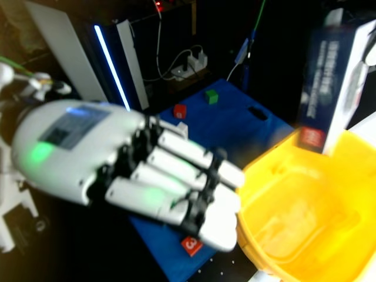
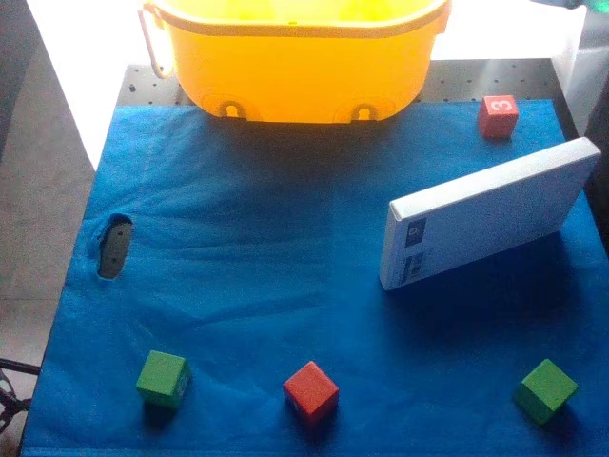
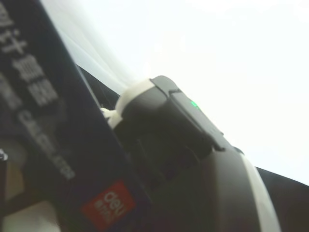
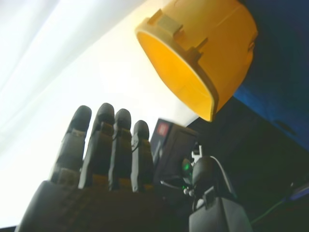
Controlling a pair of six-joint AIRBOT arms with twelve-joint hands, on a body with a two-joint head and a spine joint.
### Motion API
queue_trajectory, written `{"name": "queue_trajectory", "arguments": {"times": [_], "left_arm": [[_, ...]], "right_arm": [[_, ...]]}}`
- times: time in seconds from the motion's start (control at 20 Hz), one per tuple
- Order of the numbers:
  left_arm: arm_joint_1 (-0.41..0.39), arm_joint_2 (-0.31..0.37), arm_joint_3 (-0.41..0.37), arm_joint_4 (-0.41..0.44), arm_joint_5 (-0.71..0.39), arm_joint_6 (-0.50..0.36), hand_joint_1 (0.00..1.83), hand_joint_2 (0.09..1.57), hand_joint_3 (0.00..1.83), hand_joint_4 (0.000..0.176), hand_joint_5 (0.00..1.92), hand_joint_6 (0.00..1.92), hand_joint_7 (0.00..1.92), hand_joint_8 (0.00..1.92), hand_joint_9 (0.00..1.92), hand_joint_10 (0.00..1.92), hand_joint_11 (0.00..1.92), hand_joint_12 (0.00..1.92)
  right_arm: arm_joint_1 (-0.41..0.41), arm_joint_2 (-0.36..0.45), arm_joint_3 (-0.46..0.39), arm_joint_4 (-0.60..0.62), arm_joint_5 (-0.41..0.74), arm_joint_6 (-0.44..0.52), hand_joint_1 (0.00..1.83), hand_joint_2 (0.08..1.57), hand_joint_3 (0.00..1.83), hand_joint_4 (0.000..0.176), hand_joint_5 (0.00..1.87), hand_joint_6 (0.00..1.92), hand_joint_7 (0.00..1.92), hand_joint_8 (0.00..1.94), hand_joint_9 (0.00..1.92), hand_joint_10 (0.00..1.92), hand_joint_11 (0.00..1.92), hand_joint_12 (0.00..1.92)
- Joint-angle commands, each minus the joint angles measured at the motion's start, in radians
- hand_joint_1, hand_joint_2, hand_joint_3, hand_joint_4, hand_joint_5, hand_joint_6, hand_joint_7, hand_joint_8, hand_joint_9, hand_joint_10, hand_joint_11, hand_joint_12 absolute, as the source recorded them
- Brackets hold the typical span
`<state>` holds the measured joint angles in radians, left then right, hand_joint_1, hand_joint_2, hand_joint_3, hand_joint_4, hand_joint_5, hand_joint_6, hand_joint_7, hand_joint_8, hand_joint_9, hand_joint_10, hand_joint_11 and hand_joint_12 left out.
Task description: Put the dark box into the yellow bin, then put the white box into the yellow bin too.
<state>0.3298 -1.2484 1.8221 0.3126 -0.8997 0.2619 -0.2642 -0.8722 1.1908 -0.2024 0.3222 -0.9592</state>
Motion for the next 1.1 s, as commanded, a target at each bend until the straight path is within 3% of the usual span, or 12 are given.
{"name": "queue_trajectory", "arguments": {"times": [0.0,0.1,0.2,0.25,0.3,0.35,0.6,0.65,0.75,0.9,0.95,1.05], "left_arm": [[-0.015,-0.009,0.007,-0.050,-0.110,-0.012,1.22,0.98,0.00,0.000,1.33,0.35,1.04,1.78,1.34,1.92,1.45,1.92],[-0.015,-0.025,0.020,-0.050,-0.118,-0.012,1.21,1.00,0.00,0.000,1.28,0.44,1.07,1.74,1.32,1.92,1.37,1.92],[-0.015,-0.041,0.032,-0.051,-0.126,-0.014,1.21,1.00,0.00,0.000,1.27,0.46,1.01,1.34,1.17,1.91,1.20,1.92],[-0.018,-0.050,0.038,-0.051,-0.128,-0.014,1.27,1.04,0.00,0.000,1.26,0.29,1.04,1.17,0.99,1.62,0.90,1.83],[-0.019,-0.059,0.046,-0.051,-0.133,-0.014,1.37,1.03,0.00,0.000,1.22,0.46,1.11,0.80,1.10,1.06,0.81,1.34],[-0.021,-0.072,0.056,-0.051,-0.137,-0.014,1.39,1.01,0.00,0.000,1.20,0.56,1.23,0.47,1.17,0.86,0.88,1.06],[-0.031,-0.104,0.093,-0.046,-0.145,-0.014,1.39,1.04,0.00,0.000,1.09,0.79,1.12,0.63,1.09,0.91,0.97,0.73],[-0.037,-0.104,0.092,-0.041,-0.142,-0.014,1.24,1.03,0.00,0.000,1.15,0.68,1.03,0.25,1.02,0.41,0.87,0.63],[-0.041,-0.106,0.092,-0.026,-0.136,-0.014,1.25,0.83,0.00,0.000,0.78,0.07,0.70,0.01,0.66,0.02,0.43,0.38],[-0.042,-0.106,0.091,-0.022,-0.131,-0.013,1.16,0.78,0.00,0.031,0.54,0.00,0.43,0.00,0.35,0.00,0.15,0.27],[-0.041,-0.106,0.091,-0.022,-0.126,-0.013,1.12,0.79,0.00,0.009,0.30,0.00,0.26,0.00,0.21,0.00,0.08,0.24],[-0.039,-0.106,0.092,-0.023,-0.126,-0.013,1.14,0.79,0.00,0.021,0.29,0.00,0.25,0.00,0.19,0.00,0.05,0.23]], "right_arm": [[0.016,-0.004,0.004,0.013,0.126,0.000,0.10,1.20,0.00,0.019,0.30,0.00,0.35,0.00,0.34,0.00,0.00,0.54],[0.016,-0.009,0.004,0.013,0.132,0.000,0.08,1.23,0.01,0.023,0.30,0.00,0.35,0.00,0.33,0.00,0.00,0.55],[0.016,-0.013,0.004,0.013,0.134,0.000,0.13,1.26,0.01,0.035,0.32,0.01,0.37,0.01,0.32,0.00,0.00,0.52],[0.016,-0.016,0.005,0.013,0.137,0.000,0.14,1.25,0.00,0.035,0.33,0.00,0.37,0.00,0.32,0.00,0.00,0.49],[0.016,-0.018,0.006,0.013,0.142,0.000,0.07,1.28,0.01,0.021,0.29,0.01,0.37,0.00,0.32,0.00,0.00,0.49],[0.016,-0.019,0.006,0.013,0.151,0.000,0.06,1.29,0.02,0.025,0.29,0.01,0.36,0.00,0.33,0.00,0.00,0.48],[0.016,-0.047,0.012,0.013,0.195,0.000,0.07,1.26,0.00,0.046,0.31,0.00,0.37,0.00,0.32,0.00,0.00,0.42],[0.015,-0.055,0.015,0.013,0.198,0.000,0.08,1.25,0.00,0.060,0.33,0.00,0.38,0.00,0.32,0.00,0.00,0.45],[0.015,-0.058,0.014,0.013,0.198,0.001,0.11,1.24,0.00,0.072,0.36,0.01,0.38,0.00,0.32,0.00,0.00,0.45],[0.015,-0.061,0.014,0.013,0.201,0.001,0.07,1.22,0.00,0.033,0.35,0.00,0.39,0.00,0.36,0.01,0.00,0.50],[0.009,-0.061,0.013,0.013,0.203,0.001,0.02,1.28,0.00,0.024,0.34,0.00,0.38,0.00,0.36,0.00,0.00,0.59],[0.006,-0.061,0.012,0.013,0.204,0.001,0.01,1.26,0.00,0.032,0.34,0.00,0.38,0.00,0.35,0.00,0.00,0.61]]}}
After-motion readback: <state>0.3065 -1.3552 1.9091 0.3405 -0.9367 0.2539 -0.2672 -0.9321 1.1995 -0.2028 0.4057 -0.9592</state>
